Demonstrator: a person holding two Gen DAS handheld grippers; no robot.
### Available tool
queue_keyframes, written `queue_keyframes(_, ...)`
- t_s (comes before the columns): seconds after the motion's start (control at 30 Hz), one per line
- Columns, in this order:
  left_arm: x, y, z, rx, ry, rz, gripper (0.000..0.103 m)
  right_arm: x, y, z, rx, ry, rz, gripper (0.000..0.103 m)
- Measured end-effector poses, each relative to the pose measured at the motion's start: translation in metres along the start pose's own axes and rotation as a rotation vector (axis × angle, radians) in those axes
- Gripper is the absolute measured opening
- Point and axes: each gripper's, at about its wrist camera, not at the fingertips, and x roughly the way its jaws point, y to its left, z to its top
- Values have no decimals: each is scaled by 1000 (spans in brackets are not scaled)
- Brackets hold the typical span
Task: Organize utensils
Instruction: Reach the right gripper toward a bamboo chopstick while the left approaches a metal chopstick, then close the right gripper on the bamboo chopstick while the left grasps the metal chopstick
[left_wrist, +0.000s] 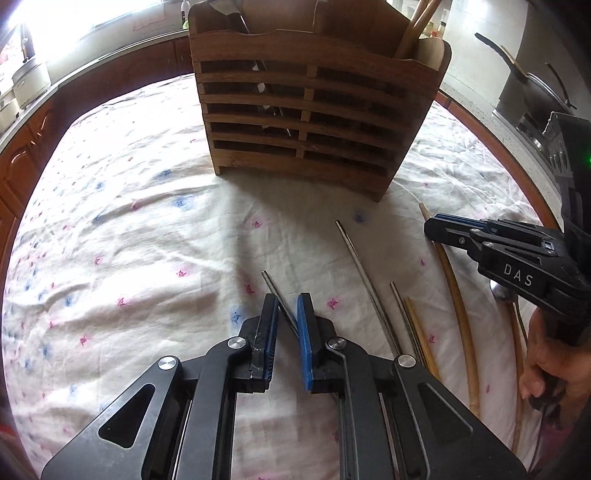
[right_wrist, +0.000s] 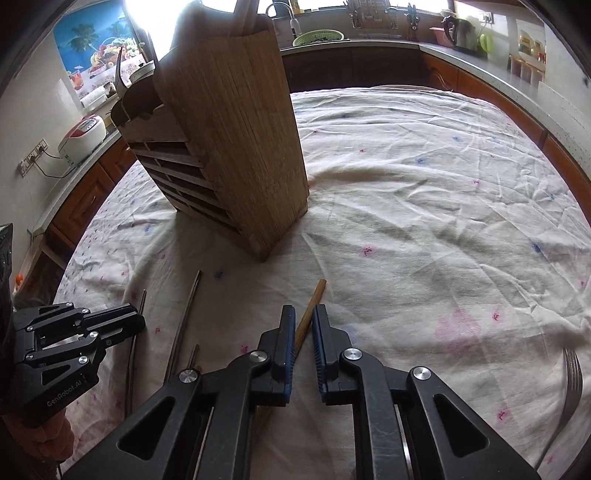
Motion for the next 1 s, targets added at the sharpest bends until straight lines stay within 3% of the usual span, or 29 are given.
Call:
queue_keyframes(0.2, 6, -12, 6, 18, -20, 65, 9, 2, 6, 1, -17, -10, -17, 9)
queue_keyframes(0.37, -8, 2, 0, -40, -36, 15, 5, -9, 3, -3, 18, -31, 25, 7)
queue_keyframes(0.67, -79, 24, -14, -109, -151, -53, 4, -75, 8, -10, 75, -148, 160, 5)
queue_keyframes(1.0, -153, 26, -28, -145, -302, -87, 4, -148, 23, -12, 61, -308, 192, 5)
